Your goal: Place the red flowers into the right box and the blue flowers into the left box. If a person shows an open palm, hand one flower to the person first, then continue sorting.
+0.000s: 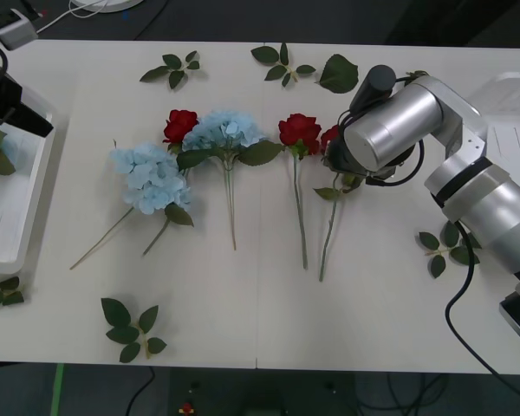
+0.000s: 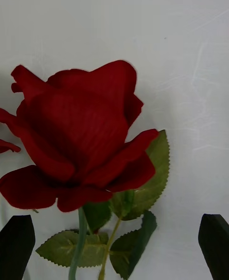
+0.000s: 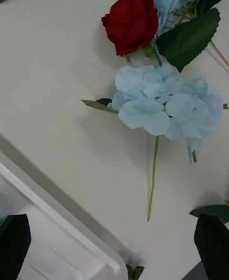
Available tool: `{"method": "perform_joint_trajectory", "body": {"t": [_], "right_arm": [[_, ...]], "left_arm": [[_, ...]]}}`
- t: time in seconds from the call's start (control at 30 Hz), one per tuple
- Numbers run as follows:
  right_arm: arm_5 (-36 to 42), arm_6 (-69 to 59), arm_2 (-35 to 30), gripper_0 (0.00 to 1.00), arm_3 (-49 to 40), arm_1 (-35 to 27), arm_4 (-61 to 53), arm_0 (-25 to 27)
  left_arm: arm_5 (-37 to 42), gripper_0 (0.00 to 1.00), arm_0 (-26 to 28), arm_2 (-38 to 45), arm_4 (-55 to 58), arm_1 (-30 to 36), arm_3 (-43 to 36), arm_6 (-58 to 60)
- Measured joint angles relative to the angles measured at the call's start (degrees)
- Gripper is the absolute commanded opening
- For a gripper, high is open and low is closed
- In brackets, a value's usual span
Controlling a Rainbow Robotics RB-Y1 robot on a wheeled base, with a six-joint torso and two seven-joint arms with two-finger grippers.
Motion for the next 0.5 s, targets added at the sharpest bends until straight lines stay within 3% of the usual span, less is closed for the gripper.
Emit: {"method": "perform_joint_trajectory", "body": {"t": [0.43,0.5], "right_arm": [[-2.53,-0.1,3.64,1.0,5.48,3.54,1.24,-2.26],[-2.53,-0.15,4.03,0.92,5.74,3.54,1.35,-2.27]], "left_arm": [[0.56,1.0,0.71,-5.47,-6.67,-3.1,-1.64,-0.01],[-2.44,1.0,1.7,-7.27,-6.77,-3.11,-1.65,-0.01]]}}
